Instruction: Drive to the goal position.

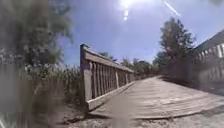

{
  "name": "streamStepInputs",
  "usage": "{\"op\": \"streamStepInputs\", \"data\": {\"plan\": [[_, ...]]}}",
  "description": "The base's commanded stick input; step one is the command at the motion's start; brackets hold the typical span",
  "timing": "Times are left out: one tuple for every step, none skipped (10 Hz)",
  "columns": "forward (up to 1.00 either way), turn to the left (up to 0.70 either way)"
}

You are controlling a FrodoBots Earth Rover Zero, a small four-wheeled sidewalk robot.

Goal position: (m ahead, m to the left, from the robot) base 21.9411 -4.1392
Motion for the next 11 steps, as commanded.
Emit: {"op": "streamStepInputs", "data": {"plan": [[0.85, -0.34], [0.85, -0.34], [0.85, -0.34], [0.85, -0.34], [0.85, -0.34], [0.85, -0.34], [0.85, -0.34], [0.85, -0.34], [0.85, -0.34], [0.85, -0.21], [0.85, 0.0]]}}
